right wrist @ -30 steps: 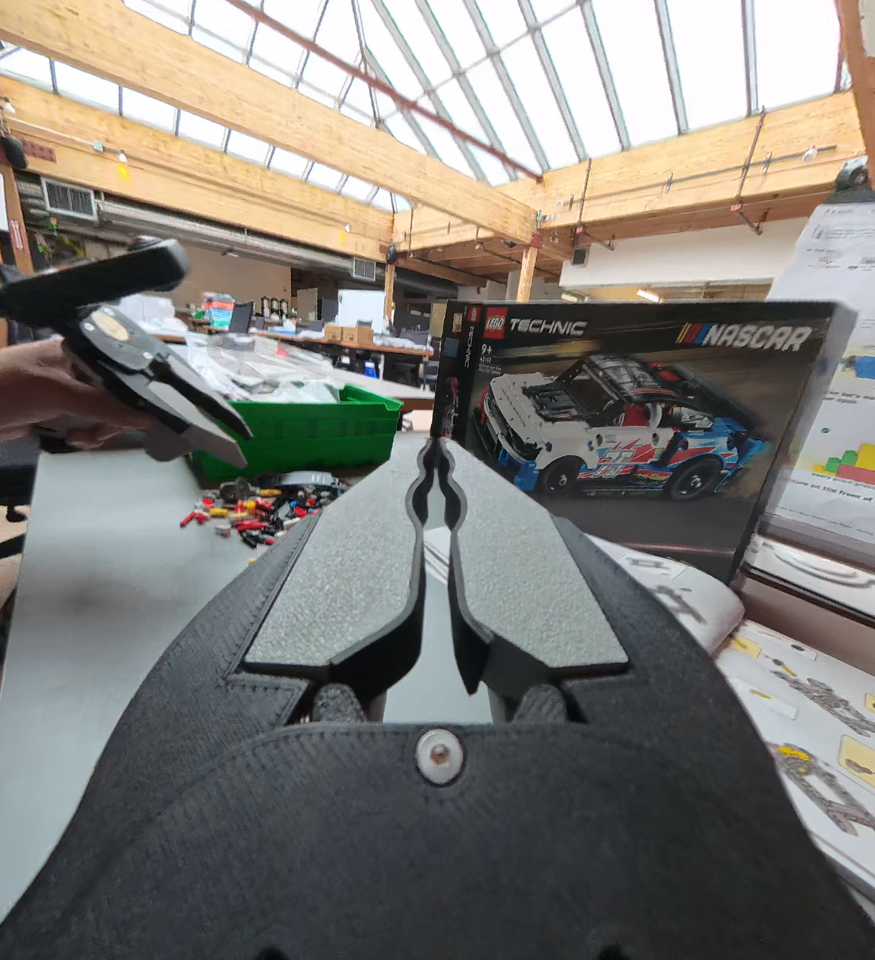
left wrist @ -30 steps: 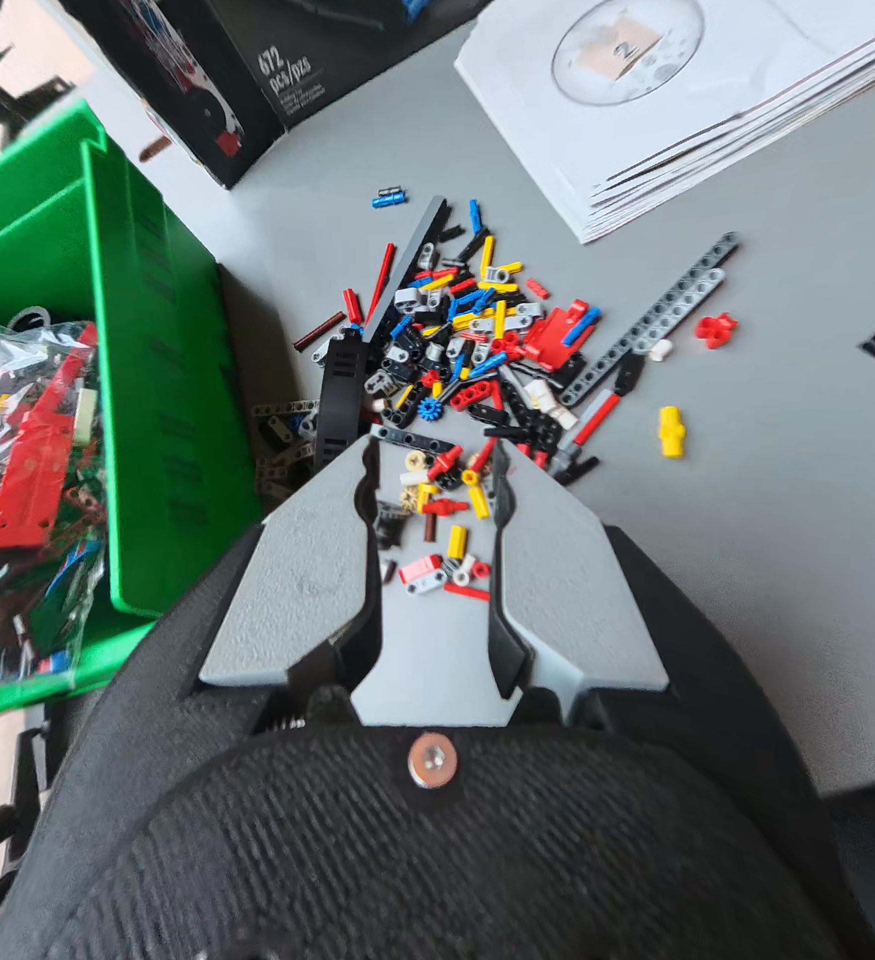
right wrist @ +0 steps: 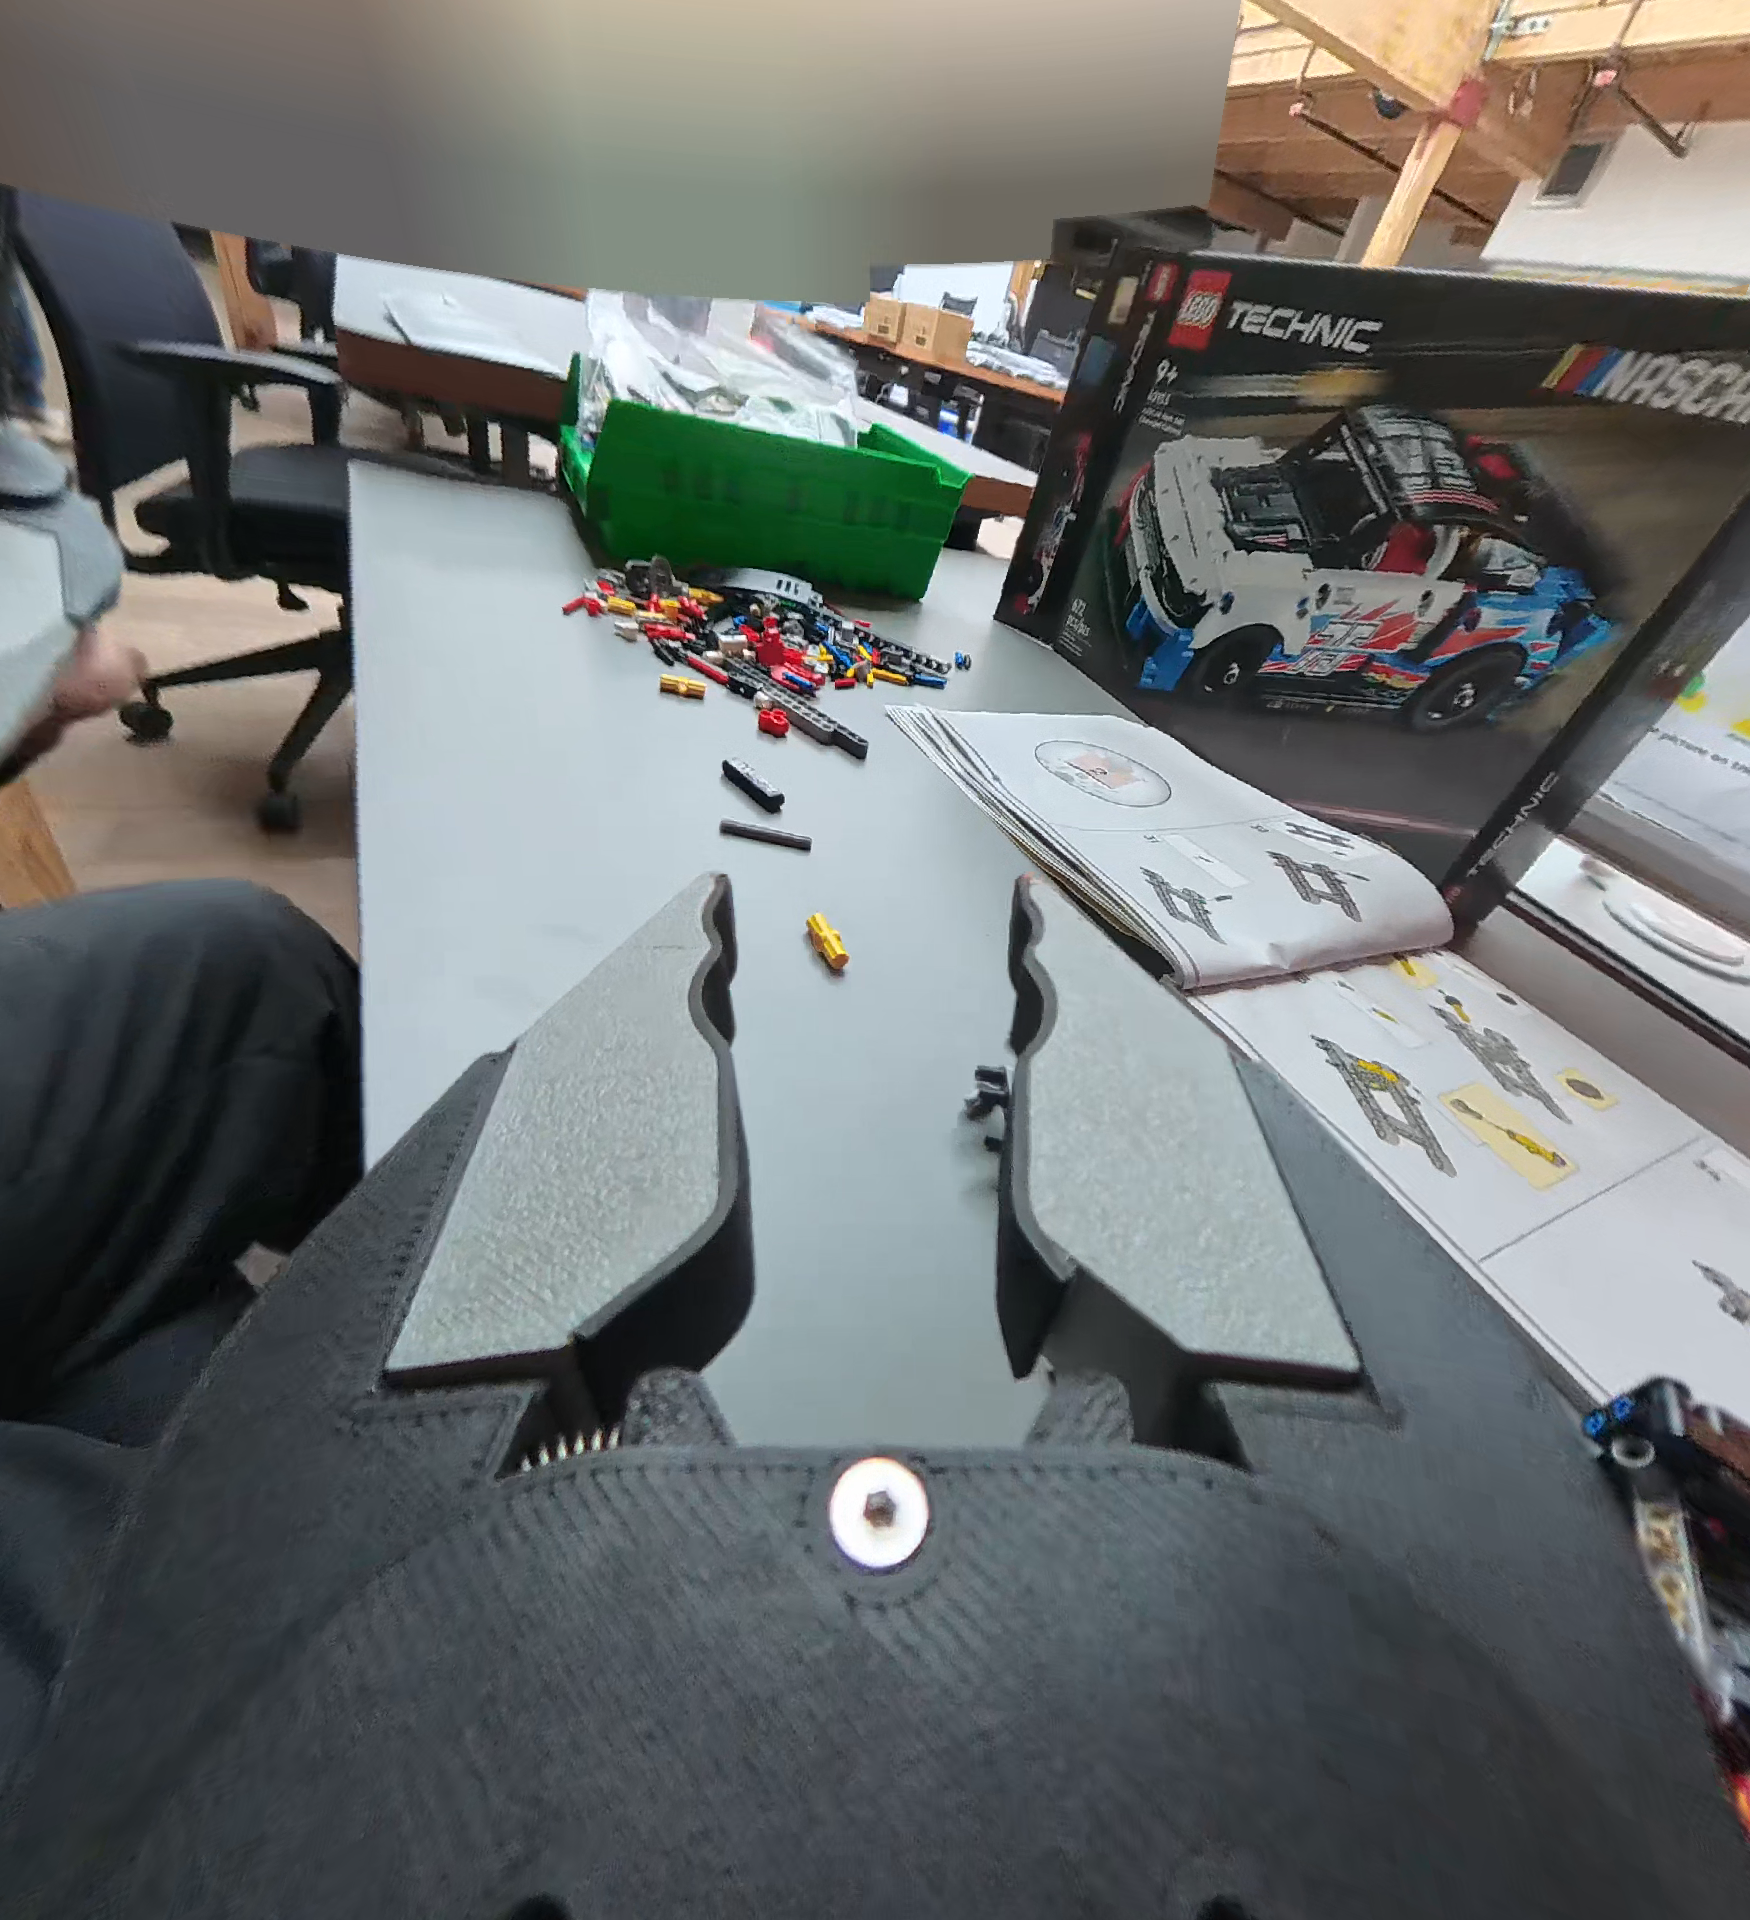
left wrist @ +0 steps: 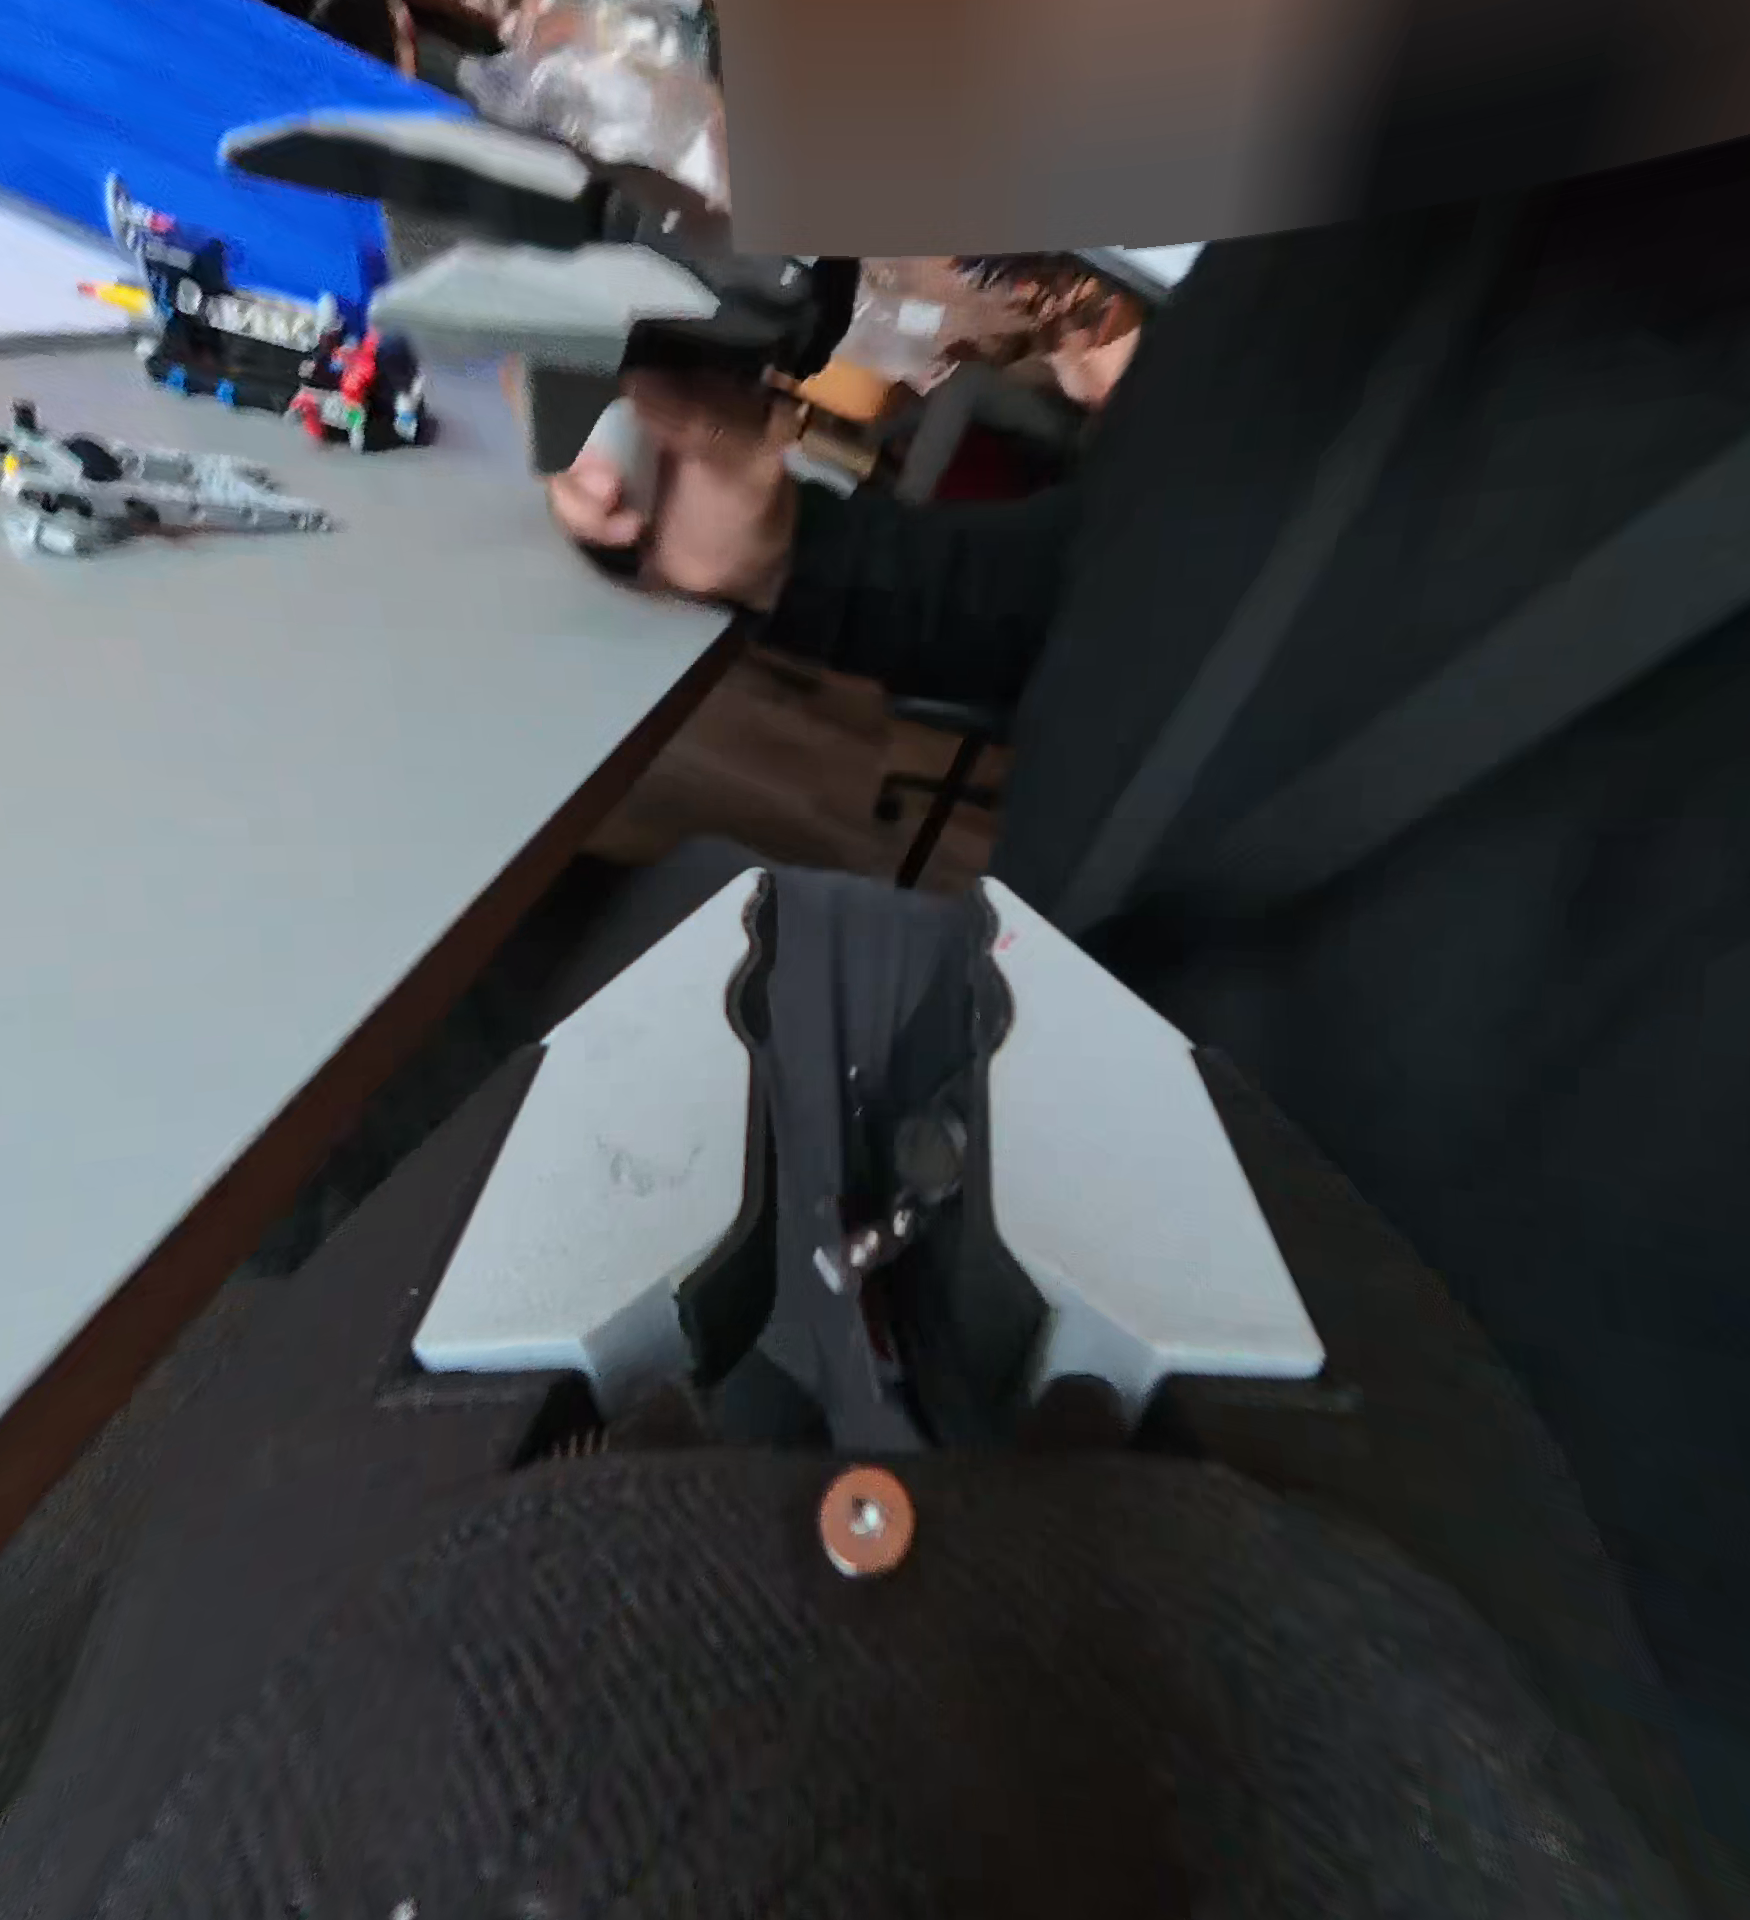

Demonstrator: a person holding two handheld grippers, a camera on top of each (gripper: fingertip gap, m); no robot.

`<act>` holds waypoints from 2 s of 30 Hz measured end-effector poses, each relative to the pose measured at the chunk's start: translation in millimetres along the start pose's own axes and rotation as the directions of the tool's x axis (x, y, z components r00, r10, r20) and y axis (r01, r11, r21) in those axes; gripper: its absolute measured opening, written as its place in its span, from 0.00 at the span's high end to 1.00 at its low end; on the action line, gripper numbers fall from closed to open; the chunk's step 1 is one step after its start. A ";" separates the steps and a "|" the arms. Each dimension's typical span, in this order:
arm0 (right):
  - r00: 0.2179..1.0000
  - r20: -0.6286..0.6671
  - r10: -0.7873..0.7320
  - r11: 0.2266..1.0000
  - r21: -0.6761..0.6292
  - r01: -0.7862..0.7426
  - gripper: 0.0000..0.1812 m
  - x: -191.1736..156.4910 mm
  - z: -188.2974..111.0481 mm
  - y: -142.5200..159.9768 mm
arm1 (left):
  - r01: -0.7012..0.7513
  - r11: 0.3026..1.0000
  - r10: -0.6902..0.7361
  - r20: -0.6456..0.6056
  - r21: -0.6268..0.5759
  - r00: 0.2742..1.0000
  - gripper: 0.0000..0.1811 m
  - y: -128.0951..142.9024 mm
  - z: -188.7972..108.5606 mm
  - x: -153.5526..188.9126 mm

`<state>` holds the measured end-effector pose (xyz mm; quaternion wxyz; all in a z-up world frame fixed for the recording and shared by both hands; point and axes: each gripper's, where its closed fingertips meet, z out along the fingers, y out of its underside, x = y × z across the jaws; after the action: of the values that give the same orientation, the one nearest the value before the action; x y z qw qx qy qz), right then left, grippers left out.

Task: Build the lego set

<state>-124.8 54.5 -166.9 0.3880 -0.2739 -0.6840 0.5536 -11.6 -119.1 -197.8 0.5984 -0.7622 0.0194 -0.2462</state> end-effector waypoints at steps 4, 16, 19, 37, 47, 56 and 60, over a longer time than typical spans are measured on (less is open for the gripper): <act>0.996 -0.030 -0.088 0.995 -0.038 0.087 0.78 3.4 15.8 4.4 | -0.073 0.991 0.080 -0.065 0.111 0.995 0.79 -39.6 -7.1 -19.1; 0.998 0.055 -0.010 1.000 -0.002 0.010 0.83 23.3 26.3 -1.6 | -0.211 0.977 0.210 0.100 -0.003 0.973 0.83 -82.1 9.1 -123.6; 0.997 0.074 0.036 0.999 -0.038 -0.034 0.84 25.1 22.3 8.9 | -0.237 0.972 0.236 0.090 -0.002 0.968 0.84 -91.2 17.9 -134.4; 0.997 0.018 0.079 0.989 -0.125 -0.076 0.90 47.4 16.8 32.6 | -0.282 0.919 0.373 0.372 -0.276 0.850 0.89 -53.3 4.4 -191.0; 0.999 -0.032 0.032 0.981 -0.188 -0.038 0.90 52.6 23.9 42.0 | -0.232 0.900 0.406 0.516 -0.369 0.755 0.90 -29.8 -62.1 -192.6; 0.999 -0.046 -0.001 0.980 -0.199 -0.008 0.91 53.6 26.5 43.4 | -0.022 0.947 0.274 0.769 -0.321 0.578 0.93 -1.0 -153.6 -209.7; 0.999 -0.054 0.009 0.981 -0.195 -0.019 0.90 55.6 25.9 43.1 | -0.012 0.967 0.221 0.812 -0.256 0.540 0.89 -0.6 -172.6 -210.9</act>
<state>-179.3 95.3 -198.3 0.3732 -0.3299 -0.7227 0.4792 -265.7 -206.4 -243.5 0.4624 -0.8453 -0.1890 0.1896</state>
